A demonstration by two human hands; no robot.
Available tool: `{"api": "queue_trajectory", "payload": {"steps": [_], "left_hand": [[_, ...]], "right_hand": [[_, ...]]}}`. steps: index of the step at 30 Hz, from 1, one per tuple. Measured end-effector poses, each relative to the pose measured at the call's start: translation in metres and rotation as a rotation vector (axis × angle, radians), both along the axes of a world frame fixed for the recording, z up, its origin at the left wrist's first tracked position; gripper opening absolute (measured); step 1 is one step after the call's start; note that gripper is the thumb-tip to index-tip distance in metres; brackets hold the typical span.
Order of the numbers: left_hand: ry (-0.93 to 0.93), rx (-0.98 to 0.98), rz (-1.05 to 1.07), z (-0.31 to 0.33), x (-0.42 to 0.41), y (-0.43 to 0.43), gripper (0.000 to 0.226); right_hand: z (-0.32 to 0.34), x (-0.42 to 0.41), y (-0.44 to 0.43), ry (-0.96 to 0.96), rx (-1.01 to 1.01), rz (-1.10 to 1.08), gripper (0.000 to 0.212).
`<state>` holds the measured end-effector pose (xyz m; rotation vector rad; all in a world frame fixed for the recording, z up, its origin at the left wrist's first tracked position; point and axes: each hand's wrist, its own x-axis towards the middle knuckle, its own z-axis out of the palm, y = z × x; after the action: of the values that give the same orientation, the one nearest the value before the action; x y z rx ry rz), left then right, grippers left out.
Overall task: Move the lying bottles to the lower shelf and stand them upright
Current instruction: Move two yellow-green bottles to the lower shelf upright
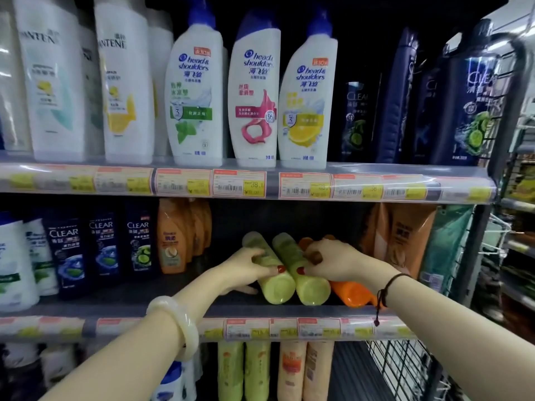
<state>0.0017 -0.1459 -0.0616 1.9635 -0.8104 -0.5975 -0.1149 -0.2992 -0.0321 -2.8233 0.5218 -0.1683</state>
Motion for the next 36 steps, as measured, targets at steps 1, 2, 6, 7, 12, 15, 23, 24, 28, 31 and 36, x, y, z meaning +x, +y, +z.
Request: {"api": "queue_trajectory", "payload": {"steps": [1, 2, 6, 7, 12, 15, 23, 24, 28, 31, 36], "left_hand": [[0.043, -0.031, -0.010, -0.003, 0.001, 0.000, 0.075], [0.085, -0.058, -0.021, -0.004, 0.002, 0.000, 0.075], [0.204, -0.140, -0.036, -0.010, 0.004, -0.001, 0.074], [0.219, -0.150, -0.035, -0.011, 0.005, -0.001, 0.074], [0.279, -0.180, -0.009, -0.012, 0.006, -0.005, 0.072], [0.303, -0.189, -0.013, -0.012, 0.006, -0.006, 0.071], [0.299, -0.178, -0.011, -0.007, 0.009, 0.001, 0.069], [0.292, -0.166, -0.009, -0.006, 0.011, 0.003, 0.069], [0.278, -0.143, -0.004, -0.005, 0.018, 0.011, 0.069], [0.297, -0.158, -0.009, -0.008, 0.020, 0.014, 0.070], [0.296, -0.159, 0.006, -0.010, 0.017, 0.011, 0.069]], "right_hand": [[-0.002, 0.001, 0.000, -0.007, 0.009, 0.007, 0.040], [-0.003, 0.001, 0.000, -0.012, 0.030, 0.015, 0.039], [-0.013, 0.000, 0.001, -0.074, 0.097, 0.018, 0.037], [-0.015, 0.000, 0.001, -0.092, 0.092, 0.014, 0.035], [-0.015, 0.001, 0.004, -0.064, 0.037, -0.039, 0.031], [-0.010, 0.003, 0.011, -0.007, 0.004, -0.051, 0.037], [-0.018, 0.006, 0.024, -0.099, 0.067, -0.147, 0.033], [-0.019, 0.007, 0.026, -0.110, 0.093, -0.145, 0.032], [-0.021, 0.013, 0.035, -0.184, 0.185, -0.128, 0.027], [-0.028, 0.013, 0.038, -0.271, 0.278, -0.140, 0.027], [-0.044, 0.012, 0.038, -0.387, 0.432, -0.151, 0.034]]}}
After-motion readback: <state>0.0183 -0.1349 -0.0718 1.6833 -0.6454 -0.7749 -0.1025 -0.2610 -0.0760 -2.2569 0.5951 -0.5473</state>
